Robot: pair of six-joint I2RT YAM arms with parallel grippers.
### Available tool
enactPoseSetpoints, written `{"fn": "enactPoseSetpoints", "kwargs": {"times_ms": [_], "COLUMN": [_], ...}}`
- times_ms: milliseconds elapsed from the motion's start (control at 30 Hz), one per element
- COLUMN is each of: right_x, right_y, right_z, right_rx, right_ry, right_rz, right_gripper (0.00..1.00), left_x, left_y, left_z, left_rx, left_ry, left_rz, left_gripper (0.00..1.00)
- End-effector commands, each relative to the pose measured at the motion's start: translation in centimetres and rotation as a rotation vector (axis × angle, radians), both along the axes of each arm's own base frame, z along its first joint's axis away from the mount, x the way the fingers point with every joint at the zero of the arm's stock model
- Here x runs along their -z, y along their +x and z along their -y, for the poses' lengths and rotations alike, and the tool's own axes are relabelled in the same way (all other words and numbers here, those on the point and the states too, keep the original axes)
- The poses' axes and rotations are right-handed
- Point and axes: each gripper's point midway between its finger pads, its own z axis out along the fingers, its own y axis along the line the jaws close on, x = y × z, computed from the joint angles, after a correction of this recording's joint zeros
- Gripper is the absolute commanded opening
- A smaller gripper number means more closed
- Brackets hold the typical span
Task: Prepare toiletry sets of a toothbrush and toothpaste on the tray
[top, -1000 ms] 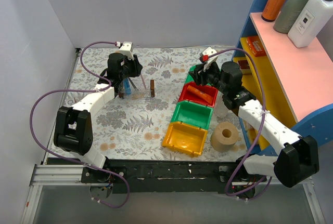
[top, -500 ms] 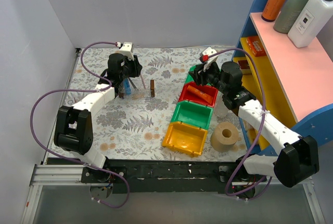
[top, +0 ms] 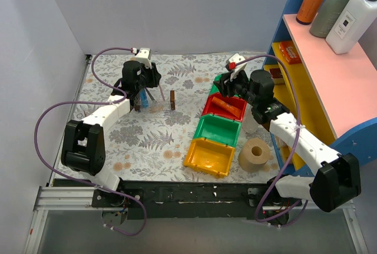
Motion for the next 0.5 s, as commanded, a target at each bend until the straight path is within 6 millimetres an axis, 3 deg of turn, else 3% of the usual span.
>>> {"fn": "enactPoseSetpoints", "kwargs": {"times_ms": [0,467], "right_x": [-1.46,-1.4], "right_y": [0.14,0.13], "right_z": [-0.39,-0.43], "right_rx": [-0.009,-0.01], "right_ry": [0.031,0.031], "right_rz": [0.037,0.033], "right_gripper": [0.53,0.53], "left_x": [-0.98,-1.53], "left_y": [-0.39,-0.53], "left_z": [0.45,0.17], "left_rx": [0.016,0.005], "left_ry": [-0.019,-0.019], "left_rz": [0.019,0.025], "left_gripper": [0.0,0.0]}}
